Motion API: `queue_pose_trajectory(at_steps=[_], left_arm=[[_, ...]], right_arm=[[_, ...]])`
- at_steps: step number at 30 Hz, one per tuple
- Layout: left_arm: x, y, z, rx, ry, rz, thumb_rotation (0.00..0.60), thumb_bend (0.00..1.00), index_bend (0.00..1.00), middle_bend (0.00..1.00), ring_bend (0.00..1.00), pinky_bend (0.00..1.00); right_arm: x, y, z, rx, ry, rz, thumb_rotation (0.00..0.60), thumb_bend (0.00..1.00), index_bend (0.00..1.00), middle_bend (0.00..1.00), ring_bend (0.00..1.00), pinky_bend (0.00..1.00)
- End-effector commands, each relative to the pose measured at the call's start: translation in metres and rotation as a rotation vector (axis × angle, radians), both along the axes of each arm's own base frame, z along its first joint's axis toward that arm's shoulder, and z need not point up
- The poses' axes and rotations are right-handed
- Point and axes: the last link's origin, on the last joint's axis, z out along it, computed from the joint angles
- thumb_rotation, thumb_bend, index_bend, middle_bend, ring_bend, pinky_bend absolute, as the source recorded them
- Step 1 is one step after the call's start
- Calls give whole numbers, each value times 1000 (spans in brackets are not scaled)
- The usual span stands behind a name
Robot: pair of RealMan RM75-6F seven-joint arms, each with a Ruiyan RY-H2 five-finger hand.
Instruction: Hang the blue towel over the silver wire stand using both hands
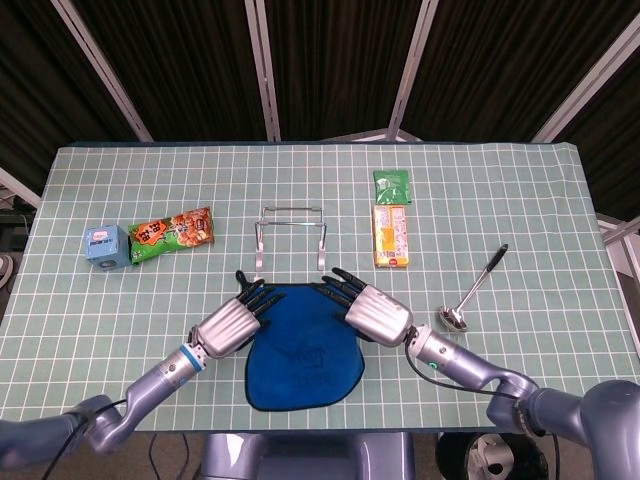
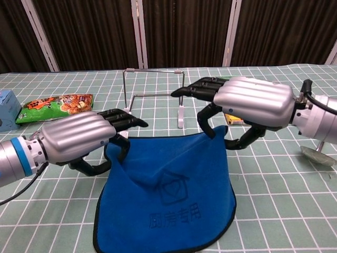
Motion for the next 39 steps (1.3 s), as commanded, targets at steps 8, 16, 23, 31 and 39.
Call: queue_pose_trajectory(at_steps=[8,16,23,31,39], left_arm=[[17,24,56,186,-190,20,600,527,790,0,0,0],[37,52,86,345,-241,10,600,529,791,0,0,0],[59,78,103,444,-260,15,600,529,792,0,0,0],[69,108,115,525,-257,97,600,529,792,0,0,0],[69,130,119,566,-273,123,600,528,791,0,0,0]], right_arm=[[34,-26,46,-116,-106,-51,600,613,612,0,0,0],[68,-50,72,-188,-166,-95,600,614,612,0,0,0],[91,-78,85,-244,-181,-137,600,613,612,0,0,0],[112,-108,90,-250,-196,-227,600,614,612,0,0,0],[115,-132,86,-277,-197,-268,600,614,612,0,0,0]])
